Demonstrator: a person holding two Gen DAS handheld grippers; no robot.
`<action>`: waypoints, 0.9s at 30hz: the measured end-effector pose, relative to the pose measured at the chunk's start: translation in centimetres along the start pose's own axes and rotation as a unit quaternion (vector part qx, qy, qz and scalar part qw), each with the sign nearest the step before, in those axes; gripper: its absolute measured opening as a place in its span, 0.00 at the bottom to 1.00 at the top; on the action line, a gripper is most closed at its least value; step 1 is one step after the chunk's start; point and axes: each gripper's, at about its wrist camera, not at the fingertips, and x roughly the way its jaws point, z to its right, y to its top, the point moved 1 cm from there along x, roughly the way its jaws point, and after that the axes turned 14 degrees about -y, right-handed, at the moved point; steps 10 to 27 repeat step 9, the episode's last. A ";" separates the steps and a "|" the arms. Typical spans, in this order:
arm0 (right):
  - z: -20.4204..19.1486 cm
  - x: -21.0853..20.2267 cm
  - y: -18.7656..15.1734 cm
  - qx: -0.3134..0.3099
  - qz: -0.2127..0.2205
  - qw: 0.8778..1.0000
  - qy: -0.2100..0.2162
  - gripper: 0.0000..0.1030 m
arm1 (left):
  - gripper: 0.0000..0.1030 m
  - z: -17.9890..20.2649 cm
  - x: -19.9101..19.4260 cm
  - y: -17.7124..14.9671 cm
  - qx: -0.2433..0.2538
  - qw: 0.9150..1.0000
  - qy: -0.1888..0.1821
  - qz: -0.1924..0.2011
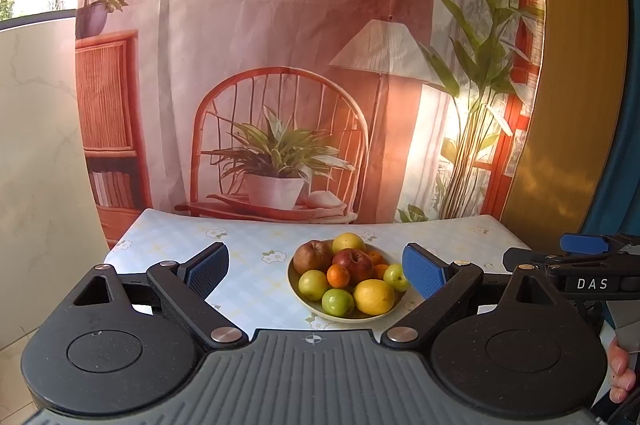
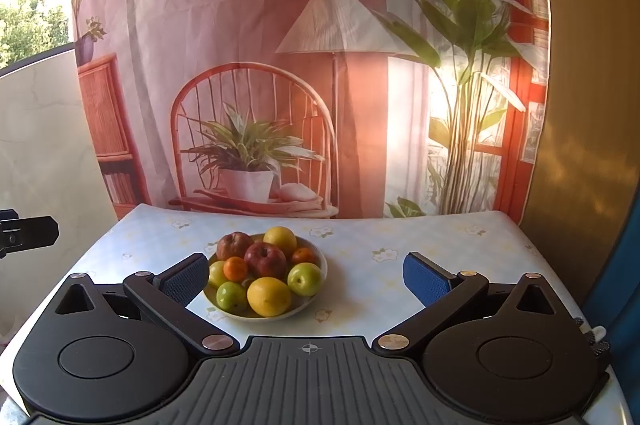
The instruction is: Organize fruits
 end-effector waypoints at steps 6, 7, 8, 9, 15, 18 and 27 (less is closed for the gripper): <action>0.0 0.0 0.0 -0.001 0.001 1.000 0.000 1.00 | 0.92 0.0 -0.1 0.0 -0.001 1.000 -0.006 0.006; 0.0 0.0 0.0 -0.002 0.001 1.000 0.001 1.00 | 0.92 0.1 -0.1 0.0 0.000 1.000 -0.007 0.006; -0.1 0.0 0.1 -0.002 0.001 1.000 0.001 1.00 | 0.92 0.1 -0.1 0.0 -0.001 1.000 -0.007 0.007; -0.1 0.0 0.1 -0.002 0.001 1.000 0.001 1.00 | 0.92 0.1 -0.1 0.0 -0.001 1.000 -0.007 0.007; -0.1 0.0 0.1 -0.002 0.001 1.000 0.001 1.00 | 0.92 0.1 -0.1 0.0 -0.001 1.000 -0.007 0.007; -0.1 0.0 0.1 -0.002 0.001 1.000 0.001 1.00 | 0.92 0.1 -0.1 0.0 -0.001 1.000 -0.007 0.007; -0.1 0.0 0.1 -0.002 0.001 1.000 0.001 1.00 | 0.92 0.1 -0.1 0.0 -0.001 1.000 -0.007 0.007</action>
